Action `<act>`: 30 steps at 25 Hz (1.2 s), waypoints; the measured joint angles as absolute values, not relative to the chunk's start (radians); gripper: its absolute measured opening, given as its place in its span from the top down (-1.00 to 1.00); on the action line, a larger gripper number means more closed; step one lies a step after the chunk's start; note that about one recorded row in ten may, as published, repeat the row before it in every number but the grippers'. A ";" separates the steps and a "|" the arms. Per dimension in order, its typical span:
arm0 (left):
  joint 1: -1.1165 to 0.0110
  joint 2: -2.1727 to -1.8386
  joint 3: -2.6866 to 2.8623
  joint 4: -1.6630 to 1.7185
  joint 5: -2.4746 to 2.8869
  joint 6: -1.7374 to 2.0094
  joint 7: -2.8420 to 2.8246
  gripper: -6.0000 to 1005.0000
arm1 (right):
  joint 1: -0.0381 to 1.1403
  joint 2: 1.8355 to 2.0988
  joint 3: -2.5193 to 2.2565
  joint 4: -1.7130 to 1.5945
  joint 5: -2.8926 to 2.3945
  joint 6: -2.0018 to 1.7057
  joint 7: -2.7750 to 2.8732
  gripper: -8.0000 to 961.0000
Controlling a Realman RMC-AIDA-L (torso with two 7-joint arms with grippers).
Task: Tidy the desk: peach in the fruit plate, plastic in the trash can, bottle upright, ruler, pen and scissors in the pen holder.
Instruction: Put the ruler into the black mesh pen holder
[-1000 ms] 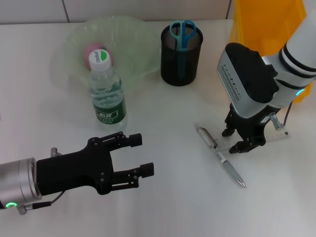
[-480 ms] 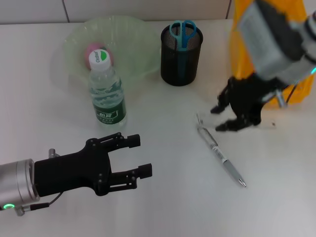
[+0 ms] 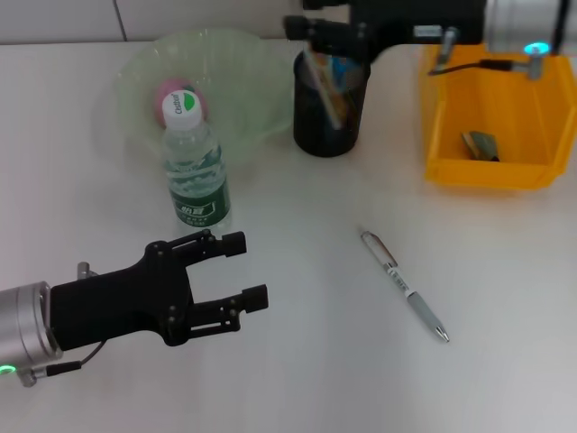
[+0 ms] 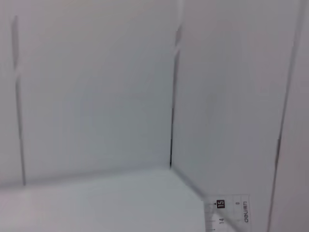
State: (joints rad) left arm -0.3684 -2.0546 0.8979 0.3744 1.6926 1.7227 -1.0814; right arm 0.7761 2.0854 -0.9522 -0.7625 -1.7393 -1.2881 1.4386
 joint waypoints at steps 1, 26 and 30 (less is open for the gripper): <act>-0.368 -2.055 0.898 0.374 1.693 1.723 -1.081 -0.60 | 0.777 2.085 -0.975 -0.713 -1.667 -1.258 1.393 0.16; -0.358 -2.047 0.888 0.388 1.698 1.767 -1.033 -0.60 | 0.799 2.092 -1.120 -0.236 -0.818 -1.066 0.897 0.09; -0.357 -2.051 0.892 0.388 1.699 1.768 -1.025 -0.60 | 0.800 2.092 -1.120 -0.230 -0.818 -1.059 0.920 0.08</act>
State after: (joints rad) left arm -0.3570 -2.0515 0.8917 0.3882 1.6989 1.7684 -1.0252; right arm 0.8004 2.0924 -1.1203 -0.2301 -0.8178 -1.0589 0.9198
